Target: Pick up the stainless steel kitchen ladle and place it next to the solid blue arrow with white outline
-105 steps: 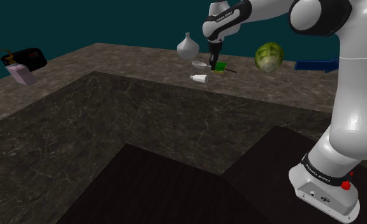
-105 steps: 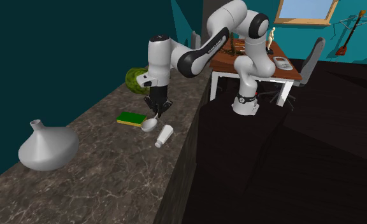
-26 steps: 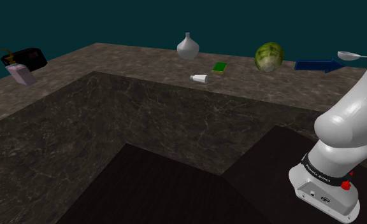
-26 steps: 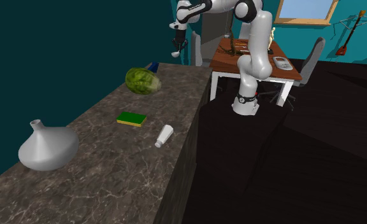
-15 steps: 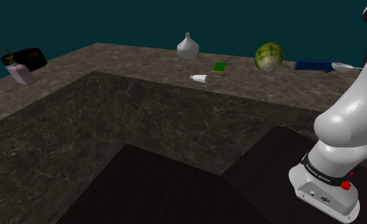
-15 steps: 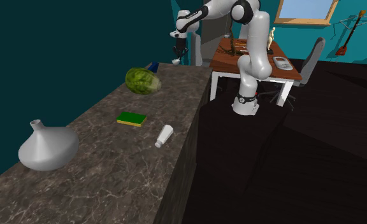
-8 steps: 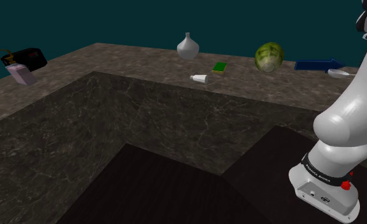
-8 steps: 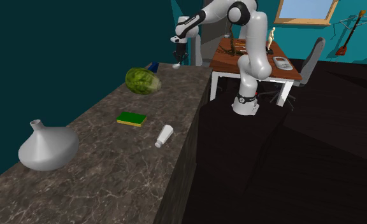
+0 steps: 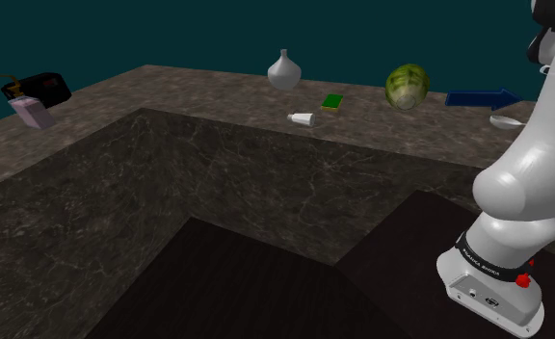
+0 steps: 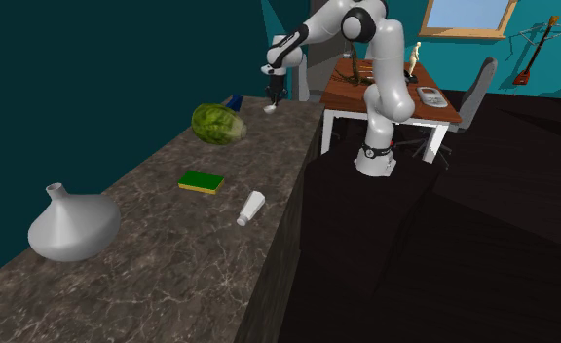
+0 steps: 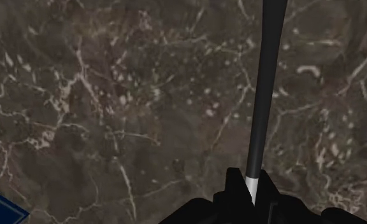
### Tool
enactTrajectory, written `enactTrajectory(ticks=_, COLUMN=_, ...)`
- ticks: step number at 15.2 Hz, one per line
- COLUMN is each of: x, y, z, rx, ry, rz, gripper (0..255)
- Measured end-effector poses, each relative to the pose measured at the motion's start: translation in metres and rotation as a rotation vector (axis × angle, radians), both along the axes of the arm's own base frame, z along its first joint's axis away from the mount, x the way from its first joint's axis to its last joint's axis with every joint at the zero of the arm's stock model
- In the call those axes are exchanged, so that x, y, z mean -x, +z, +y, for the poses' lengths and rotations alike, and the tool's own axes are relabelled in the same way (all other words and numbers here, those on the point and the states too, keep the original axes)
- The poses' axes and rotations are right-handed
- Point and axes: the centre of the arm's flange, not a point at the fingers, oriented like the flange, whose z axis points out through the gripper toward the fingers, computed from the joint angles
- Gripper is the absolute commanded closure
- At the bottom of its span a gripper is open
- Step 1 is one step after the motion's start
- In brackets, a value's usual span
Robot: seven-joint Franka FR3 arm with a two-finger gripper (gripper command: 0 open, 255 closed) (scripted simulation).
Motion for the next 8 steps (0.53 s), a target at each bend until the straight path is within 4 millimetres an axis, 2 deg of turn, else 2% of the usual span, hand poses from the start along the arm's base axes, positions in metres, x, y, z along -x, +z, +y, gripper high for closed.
enactTrajectory(ticks=7, x=-0.0009, y=-0.0073, z=-0.0021, rx=0.0, ry=0.0, rz=0.0, gripper=255)
enactTrajectory(ticks=8, x=-0.0009, y=-0.0073, z=-0.0021, rx=0.0, ry=0.0, rz=0.0, gripper=0)
